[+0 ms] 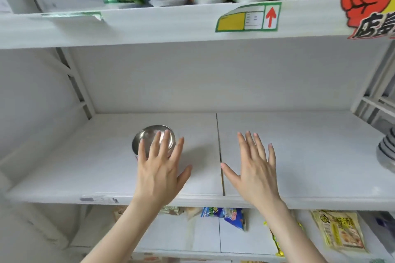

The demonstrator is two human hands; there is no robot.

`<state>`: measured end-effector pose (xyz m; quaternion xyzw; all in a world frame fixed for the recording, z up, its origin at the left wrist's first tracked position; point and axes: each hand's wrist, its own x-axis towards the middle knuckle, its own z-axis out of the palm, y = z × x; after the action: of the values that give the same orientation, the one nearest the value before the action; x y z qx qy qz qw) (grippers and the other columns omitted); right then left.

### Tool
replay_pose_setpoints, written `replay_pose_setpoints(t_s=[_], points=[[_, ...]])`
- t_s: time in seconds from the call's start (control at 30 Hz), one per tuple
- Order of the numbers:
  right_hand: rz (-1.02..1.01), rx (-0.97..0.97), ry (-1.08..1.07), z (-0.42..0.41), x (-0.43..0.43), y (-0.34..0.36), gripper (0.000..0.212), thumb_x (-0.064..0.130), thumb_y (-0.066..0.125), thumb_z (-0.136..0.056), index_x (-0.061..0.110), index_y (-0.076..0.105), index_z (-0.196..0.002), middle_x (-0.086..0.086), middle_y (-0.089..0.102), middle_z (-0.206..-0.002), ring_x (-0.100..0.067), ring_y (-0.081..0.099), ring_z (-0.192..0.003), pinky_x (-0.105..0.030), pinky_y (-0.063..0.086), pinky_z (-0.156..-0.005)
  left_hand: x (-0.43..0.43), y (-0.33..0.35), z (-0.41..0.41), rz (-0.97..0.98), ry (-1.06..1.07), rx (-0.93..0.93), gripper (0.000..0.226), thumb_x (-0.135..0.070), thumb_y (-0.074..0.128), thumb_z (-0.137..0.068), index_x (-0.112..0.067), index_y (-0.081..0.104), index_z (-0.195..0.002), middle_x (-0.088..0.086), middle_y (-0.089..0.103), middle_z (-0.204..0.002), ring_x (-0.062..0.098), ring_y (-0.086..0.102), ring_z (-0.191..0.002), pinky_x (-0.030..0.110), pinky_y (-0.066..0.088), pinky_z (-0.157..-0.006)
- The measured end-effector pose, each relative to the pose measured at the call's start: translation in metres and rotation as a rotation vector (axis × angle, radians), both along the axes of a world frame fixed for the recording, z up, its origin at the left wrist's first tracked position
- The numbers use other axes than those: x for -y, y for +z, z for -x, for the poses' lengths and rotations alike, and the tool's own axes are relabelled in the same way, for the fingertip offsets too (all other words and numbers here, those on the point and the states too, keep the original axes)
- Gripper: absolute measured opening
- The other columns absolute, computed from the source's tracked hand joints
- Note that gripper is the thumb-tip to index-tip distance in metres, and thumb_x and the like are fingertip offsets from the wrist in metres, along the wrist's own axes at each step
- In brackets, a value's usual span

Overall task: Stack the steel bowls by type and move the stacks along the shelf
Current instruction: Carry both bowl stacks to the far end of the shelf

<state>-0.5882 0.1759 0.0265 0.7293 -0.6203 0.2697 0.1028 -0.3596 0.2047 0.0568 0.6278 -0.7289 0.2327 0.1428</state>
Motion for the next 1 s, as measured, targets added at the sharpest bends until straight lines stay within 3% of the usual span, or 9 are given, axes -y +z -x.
replay_pose_setpoints(t_s=[0.13,0.3,0.4,0.5,0.6,0.73,0.83,0.9,1.0], points=[[-0.01,0.036,-0.053,-0.053,0.0,-0.003,0.088,0.071,0.029,-0.083,0.014,0.03,-0.15,-0.009,0.032,-0.157,-0.024,0.02,-0.148,-0.052,0.013,-0.117,0.009,-0.001,-0.054,0.015,-0.087,-0.003,0.062,-0.052,0.051,-0.085,-0.014,0.056,-0.134,0.023,0.052,-0.139,0.04,0.045,-0.131,0.063,0.031,-0.105],[-0.114,0.222,-0.086,-0.115,0.006,-0.008,0.086,0.071,0.032,-0.084,0.018,0.022,-0.152,-0.006,0.025,-0.16,-0.021,0.014,-0.149,-0.048,0.011,-0.118,0.02,0.004,-0.117,-0.035,-0.152,-0.022,0.07,-0.06,0.036,-0.088,-0.015,0.052,-0.138,0.023,0.05,-0.142,0.041,0.044,-0.133,0.063,0.029,-0.106],[-0.182,0.365,-0.064,-0.143,0.016,-0.01,0.083,0.067,0.039,-0.086,0.017,0.022,-0.151,-0.008,0.026,-0.159,-0.023,0.017,-0.148,-0.046,0.017,-0.117,0.031,0.008,-0.141,-0.14,-0.098,-0.097,0.08,-0.069,0.019,-0.087,-0.02,0.04,-0.147,0.018,0.042,-0.149,0.036,0.035,-0.139,0.057,0.025,-0.111],[-0.297,0.507,-0.018,-0.163,0.027,-0.014,0.083,0.066,0.043,-0.086,0.019,0.022,-0.151,-0.005,0.028,-0.159,-0.021,0.023,-0.146,-0.04,0.02,-0.115,0.052,0.001,-0.157,-0.269,-0.092,-0.343,0.086,-0.077,0.014,-0.084,-0.024,0.026,-0.152,0.013,0.036,-0.153,0.035,0.033,-0.138,0.049,0.029,-0.11],[-0.504,0.82,0.031,-0.176,0.036,-0.018,0.093,0.077,0.045,-0.076,0.028,0.02,-0.151,0.002,0.025,-0.16,-0.019,0.023,-0.146,-0.042,0.023,-0.115,0.074,-0.015,-0.165,-0.489,-0.129,-0.732,0.091,-0.08,0.024,-0.082,-0.025,0.017,-0.154,0.012,0.033,-0.154,0.033,0.032,-0.139,0.045,0.028,-0.109],[-0.717,1.22,0.041,-0.186,0.048,-0.027,0.099,0.081,0.051,-0.064,0.029,0.033,-0.146,0.003,0.035,-0.155,-0.021,0.034,-0.14,-0.048,0.029,-0.113,0.085,-0.039,-0.165,-0.759,-0.182,-1.25,0.109,-0.092,0.031,-0.064,-0.03,0.022,-0.153,-0.002,0.03,-0.158,0.021,0.029,-0.144,0.042,0.021,-0.118],[-0.81,1.443,0.125,-0.19,0.054,-0.036,0.086,0.076,0.057,-0.065,0.03,0.045,-0.137,0.003,0.049,-0.143,-0.023,0.046,-0.131,-0.059,0.032,-0.11,0.085,-0.055,-0.163,-0.855,-0.214,-1.354,0.107,-0.098,0.032,-0.057,-0.04,0.031,-0.147,-0.004,0.042,-0.15,0.021,0.045,-0.132,0.036,0.039,-0.1],[-0.825,1.479,0.143,-0.191,0.056,-0.039,0.088,0.076,0.058,-0.064,0.032,0.044,-0.139,0.002,0.048,-0.143,-0.024,0.045,-0.132,-0.061,0.033,-0.109,0.086,-0.061,-0.161,-0.905,-0.217,-1.388,0.098,-0.098,0.032,-0.058,-0.046,0.035,-0.142,-0.007,0.048,-0.139,0.023,0.053,-0.12,0.034,0.04,-0.09],[-0.834,1.482,0.139,-0.193,0.057,-0.039,0.082,0.072,0.054,-0.074,0.032,0.039,-0.144,-0.001,0.043,-0.149,-0.026,0.042,-0.135,-0.06,0.034,-0.109,0.088,-0.066,-0.159,-0.9,-0.216,-1.429,0.096,-0.098,0.034,-0.057,-0.047,0.039,-0.138,-0.009,0.052,-0.128,0.022,0.055,-0.116,0.032,0.041,-0.087]])
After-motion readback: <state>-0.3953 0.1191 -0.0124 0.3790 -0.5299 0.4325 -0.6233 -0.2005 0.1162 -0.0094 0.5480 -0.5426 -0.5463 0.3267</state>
